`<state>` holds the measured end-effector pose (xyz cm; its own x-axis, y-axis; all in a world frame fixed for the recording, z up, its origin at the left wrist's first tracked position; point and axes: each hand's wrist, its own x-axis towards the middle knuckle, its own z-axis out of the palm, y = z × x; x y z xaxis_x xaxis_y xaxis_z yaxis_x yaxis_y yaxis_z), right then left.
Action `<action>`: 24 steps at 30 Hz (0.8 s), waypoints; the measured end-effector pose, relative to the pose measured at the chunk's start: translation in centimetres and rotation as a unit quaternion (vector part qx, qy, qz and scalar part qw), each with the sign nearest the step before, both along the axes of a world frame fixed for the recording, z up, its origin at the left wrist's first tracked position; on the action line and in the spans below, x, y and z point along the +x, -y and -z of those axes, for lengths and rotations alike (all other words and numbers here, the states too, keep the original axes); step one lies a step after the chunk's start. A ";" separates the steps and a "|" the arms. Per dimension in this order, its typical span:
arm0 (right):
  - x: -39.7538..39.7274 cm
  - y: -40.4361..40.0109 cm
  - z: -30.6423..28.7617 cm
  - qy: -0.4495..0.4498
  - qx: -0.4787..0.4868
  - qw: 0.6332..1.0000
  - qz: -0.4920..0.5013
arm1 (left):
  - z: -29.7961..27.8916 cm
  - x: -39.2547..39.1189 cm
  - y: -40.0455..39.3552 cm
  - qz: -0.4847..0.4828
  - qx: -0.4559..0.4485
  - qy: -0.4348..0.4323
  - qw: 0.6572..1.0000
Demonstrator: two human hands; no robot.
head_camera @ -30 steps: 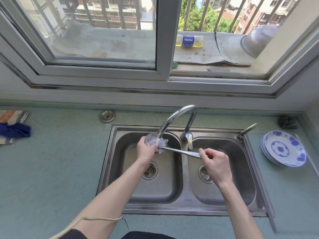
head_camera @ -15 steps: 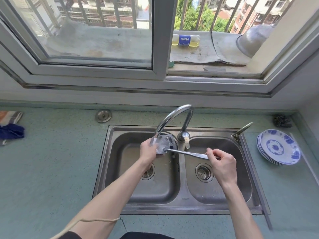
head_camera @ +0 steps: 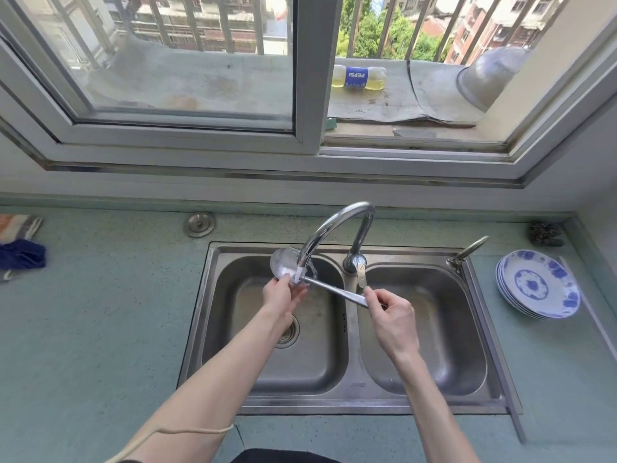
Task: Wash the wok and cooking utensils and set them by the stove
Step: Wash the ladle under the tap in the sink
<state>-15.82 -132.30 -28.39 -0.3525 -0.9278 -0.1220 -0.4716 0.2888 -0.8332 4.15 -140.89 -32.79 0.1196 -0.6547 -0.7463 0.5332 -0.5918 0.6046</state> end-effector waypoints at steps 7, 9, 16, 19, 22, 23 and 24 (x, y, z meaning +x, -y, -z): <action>3.9 0.7 1.5 0.098 0.008 0.995 -0.005 | -0.8 0.1 0.8 -0.059 -0.050 -0.084 0.993; 4.4 1.4 2.6 0.131 0.011 0.991 0.002 | -1.3 0.1 0.8 -0.037 -0.073 -0.091 0.992; 5.6 4.3 3.4 0.163 0.094 0.981 -0.038 | -2.1 1.5 1.0 -0.028 -0.136 -0.047 0.989; 6.1 5.7 3.4 0.132 0.222 0.963 -0.084 | -2.5 2.3 1.1 -0.056 -0.146 -0.015 0.988; 7.5 7.0 3.4 0.117 0.242 0.958 -0.099 | -2.4 3.0 1.2 -0.088 -0.147 0.032 0.985; 8.1 7.4 3.4 0.113 0.231 0.961 -0.099 | -2.4 3.3 1.3 -0.101 -0.147 0.044 0.983; 8.7 7.6 3.3 0.108 0.215 0.966 -0.099 | -2.4 3.7 1.4 -0.113 -0.148 0.054 0.981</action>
